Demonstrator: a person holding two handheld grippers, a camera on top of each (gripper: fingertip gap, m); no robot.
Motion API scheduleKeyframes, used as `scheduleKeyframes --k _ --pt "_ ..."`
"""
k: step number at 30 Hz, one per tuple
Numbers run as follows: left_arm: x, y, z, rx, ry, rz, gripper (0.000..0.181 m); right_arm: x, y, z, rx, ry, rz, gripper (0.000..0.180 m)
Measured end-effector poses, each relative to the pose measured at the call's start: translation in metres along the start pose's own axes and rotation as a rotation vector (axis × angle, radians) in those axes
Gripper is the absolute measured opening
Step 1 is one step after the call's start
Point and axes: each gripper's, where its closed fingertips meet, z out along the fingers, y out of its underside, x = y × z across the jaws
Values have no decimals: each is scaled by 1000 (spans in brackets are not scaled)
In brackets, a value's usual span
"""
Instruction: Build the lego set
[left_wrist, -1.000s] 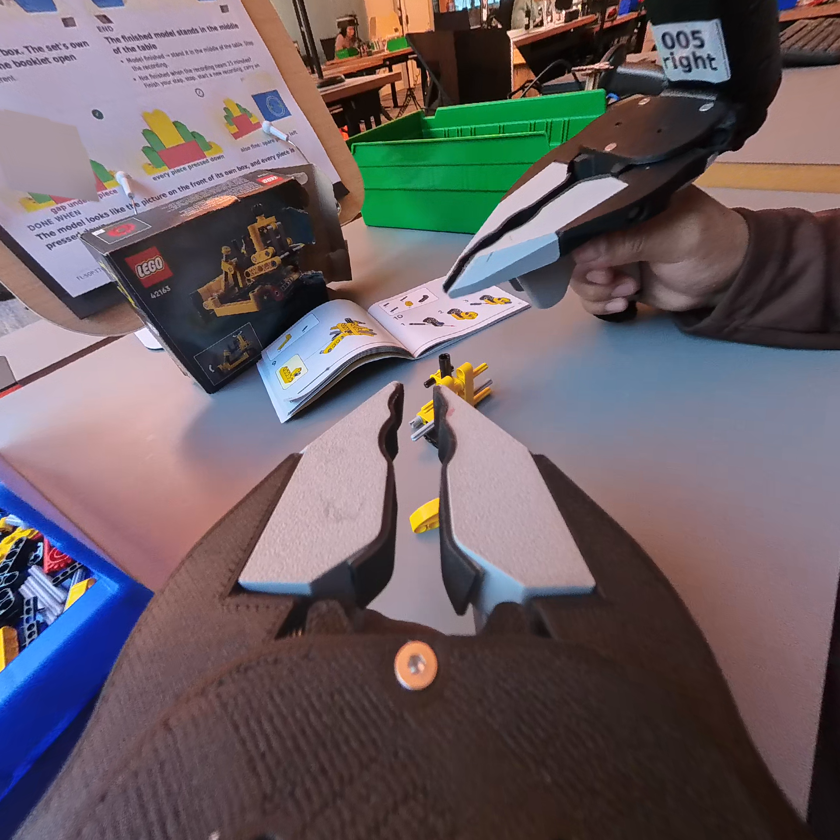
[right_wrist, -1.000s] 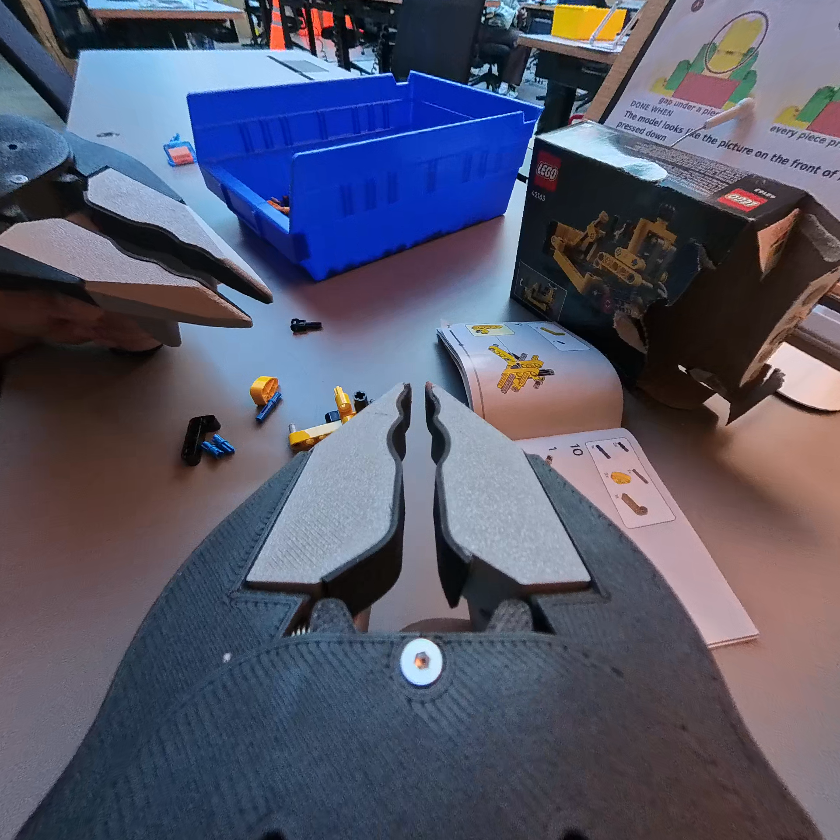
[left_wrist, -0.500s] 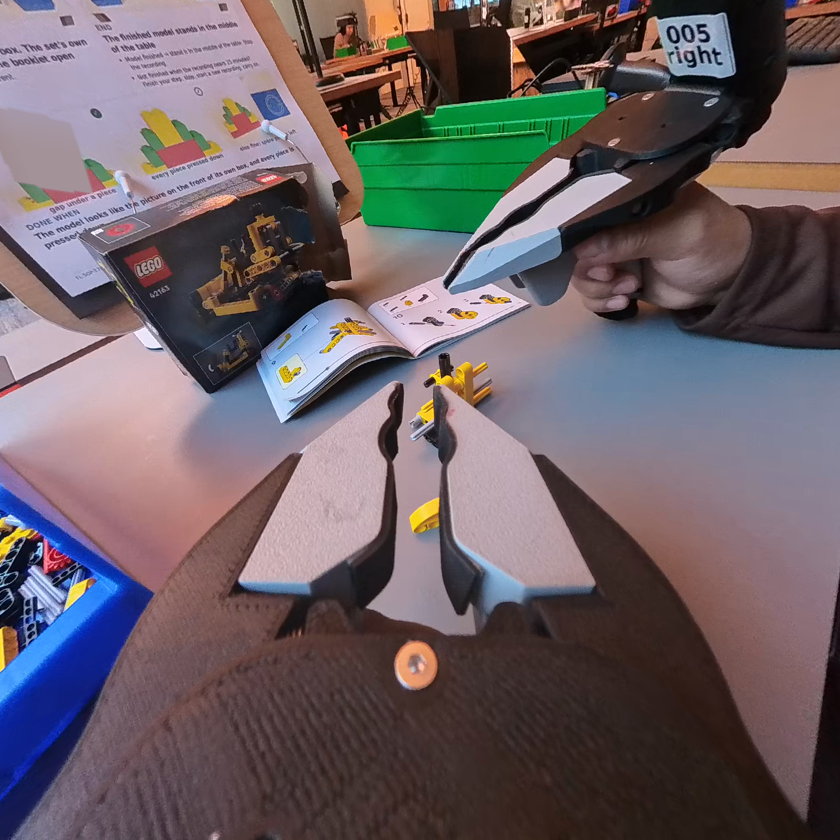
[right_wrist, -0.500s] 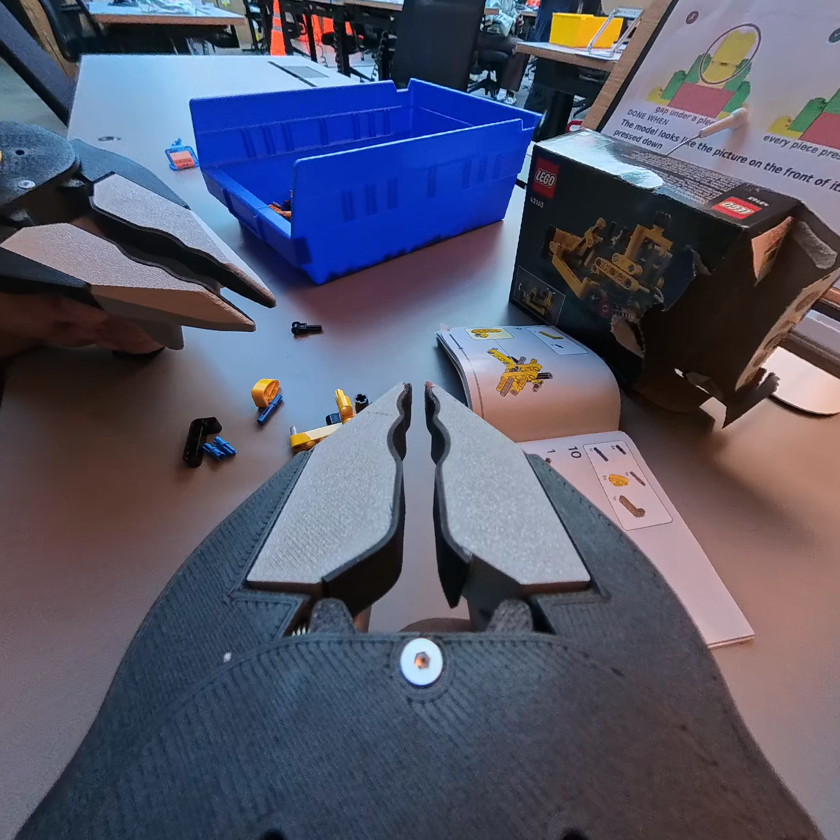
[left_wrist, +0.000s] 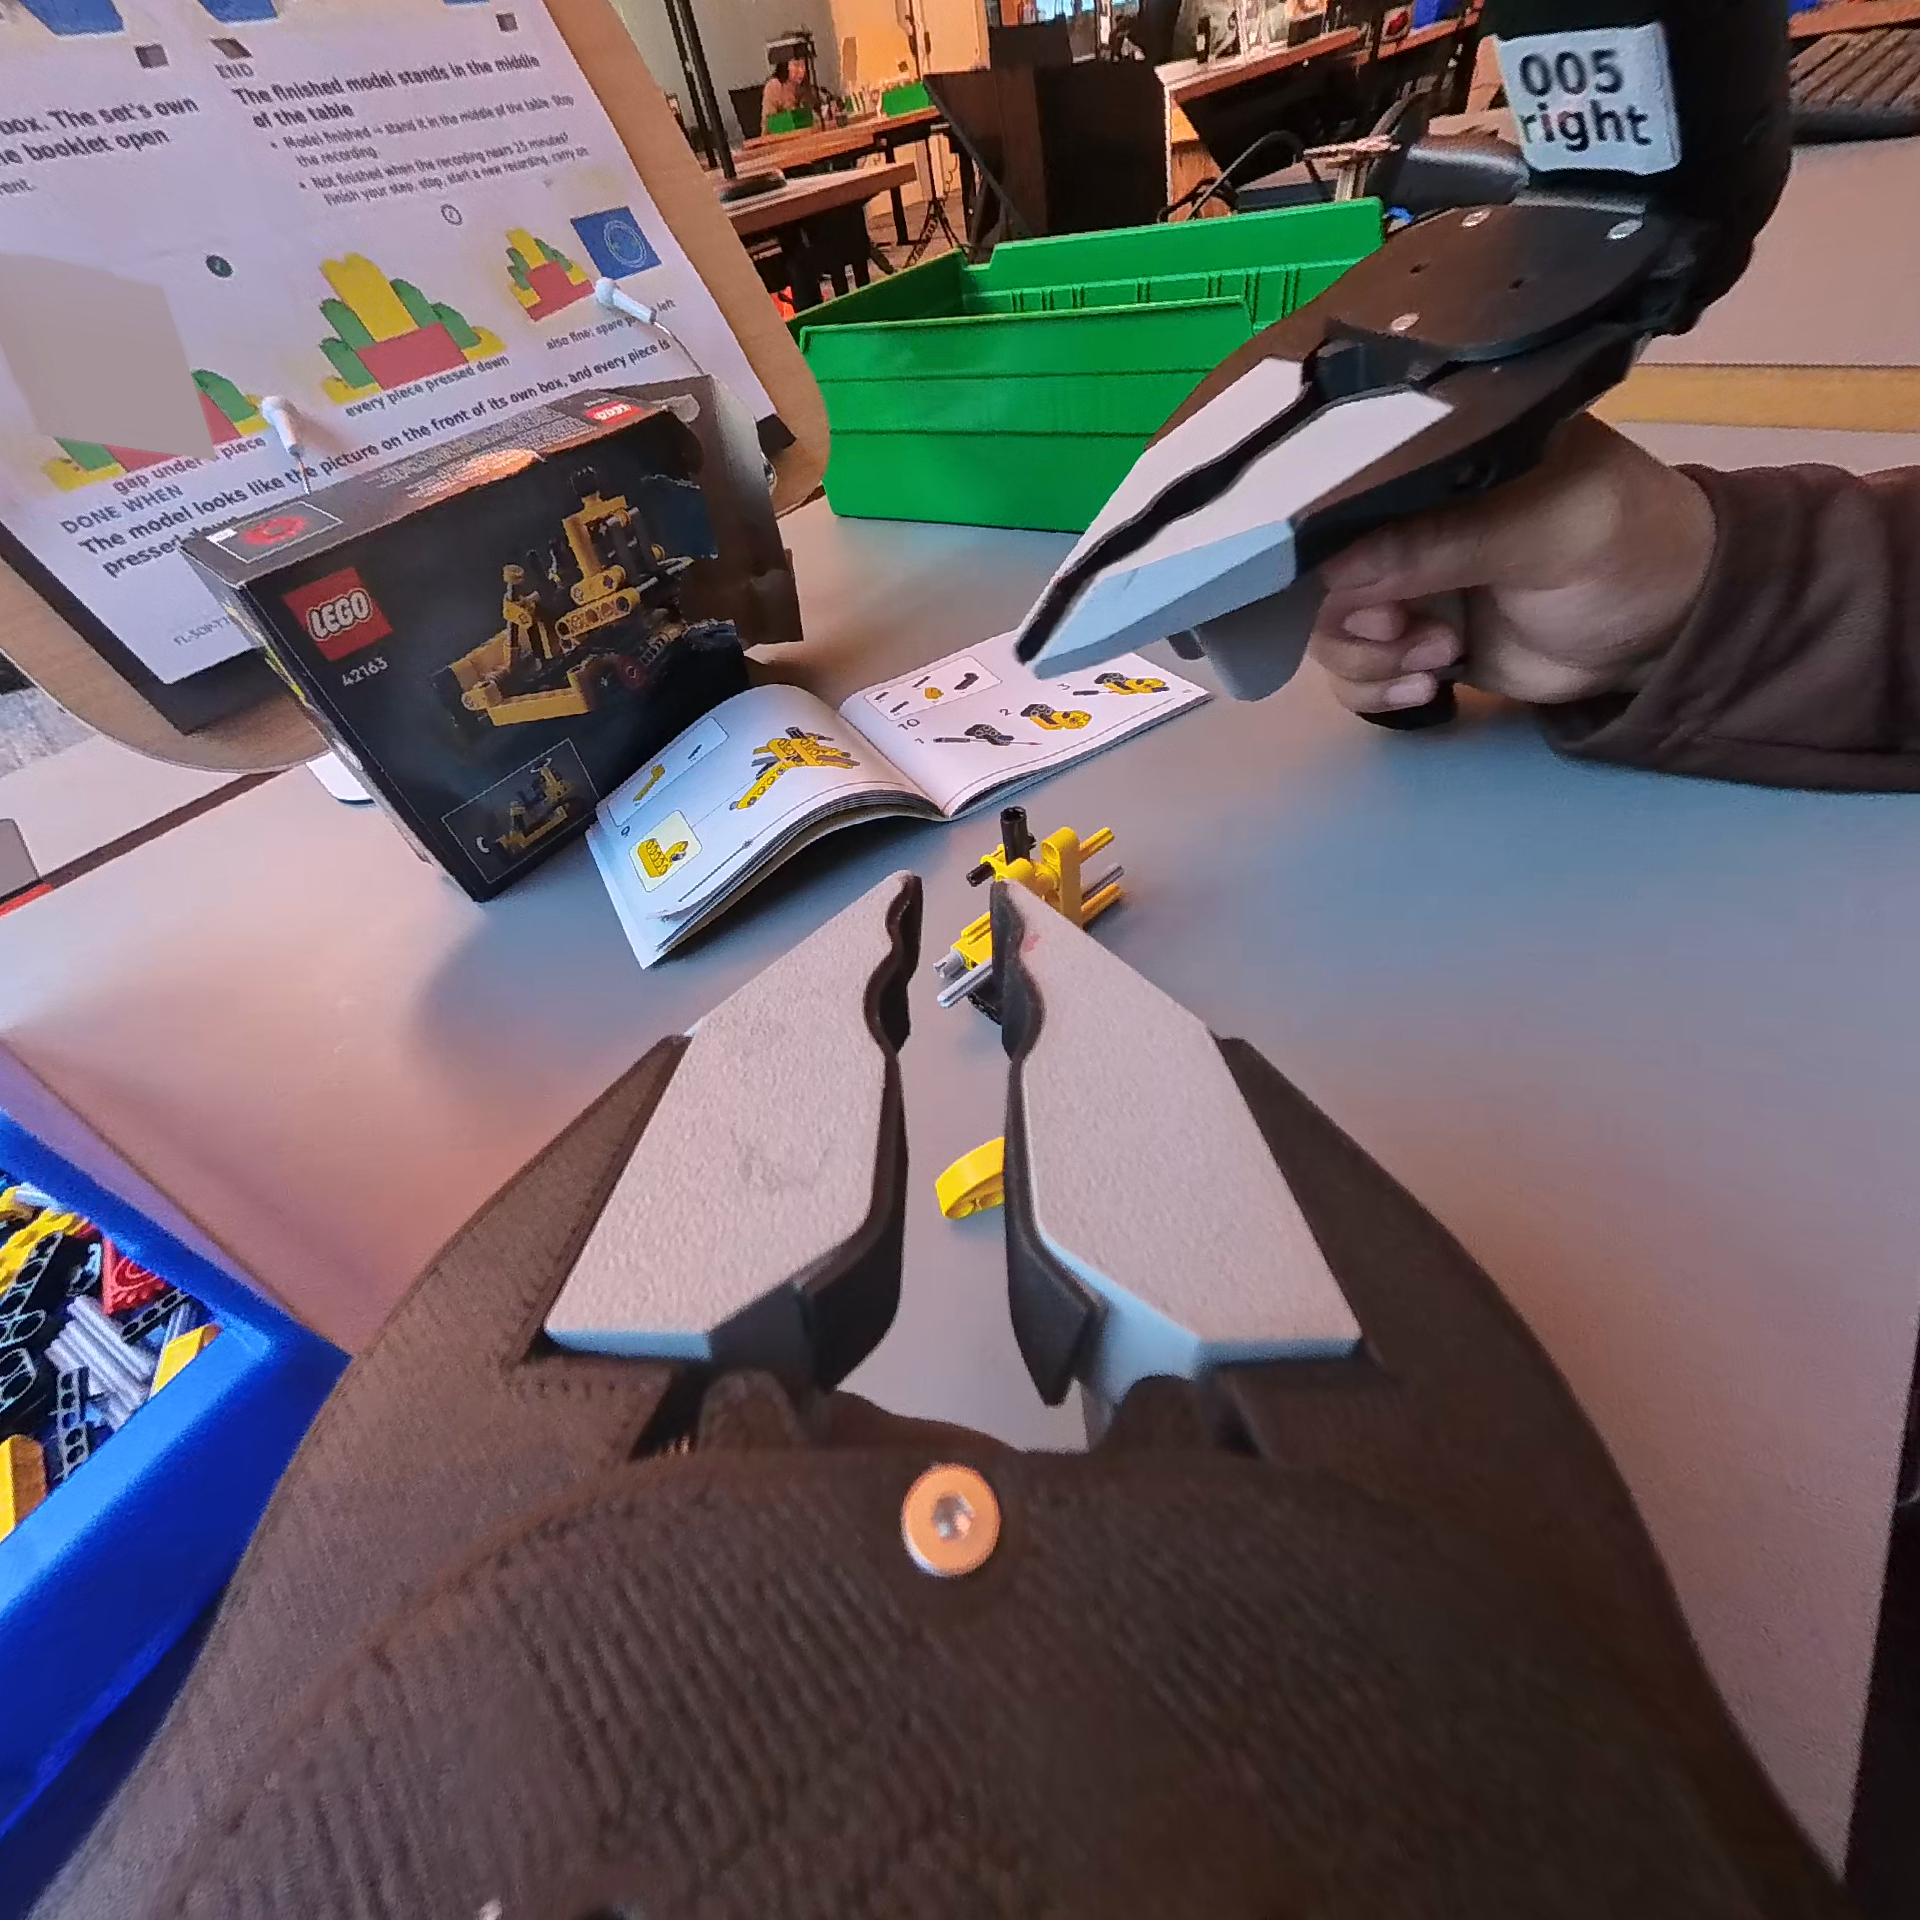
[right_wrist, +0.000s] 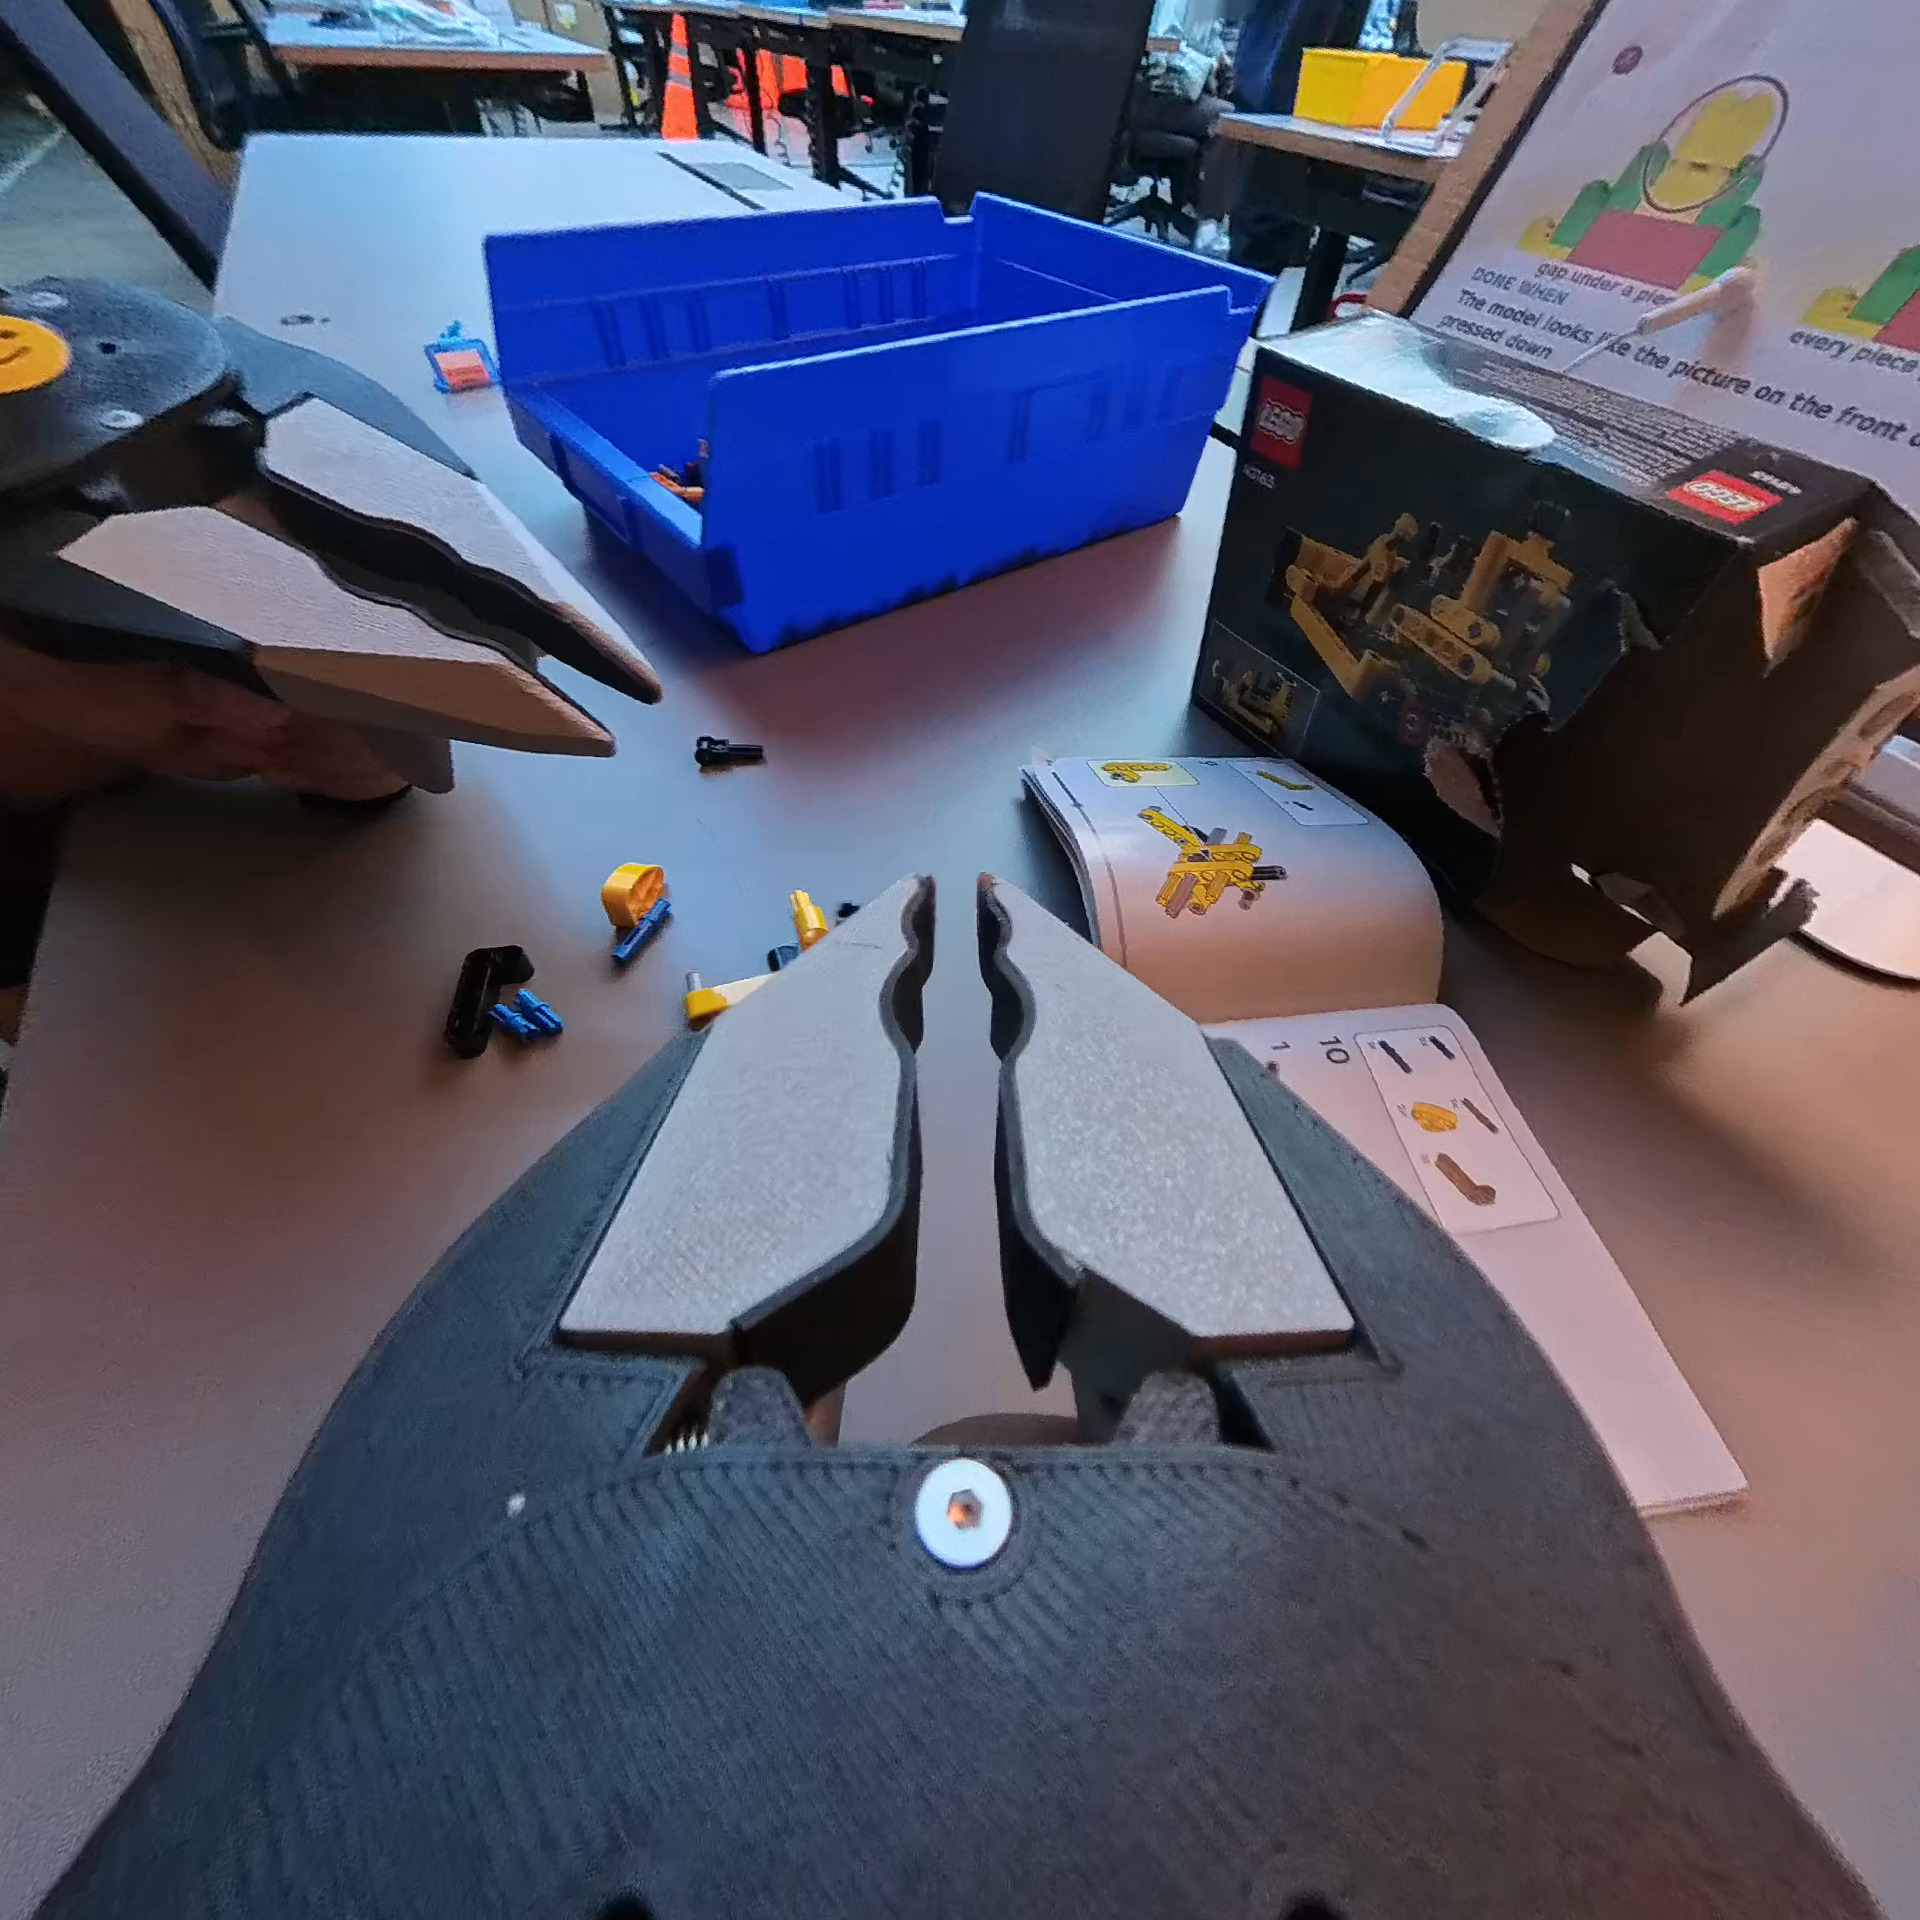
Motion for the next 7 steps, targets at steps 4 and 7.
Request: scheduleKeyframes --k 4,7 --pt "0 -2 -1 14 11 -10 12 2 2 0 -14 12 -20 4" --pt "8 -2 -8 8 59 30 15 5 0 -3 2 23 -14 4"
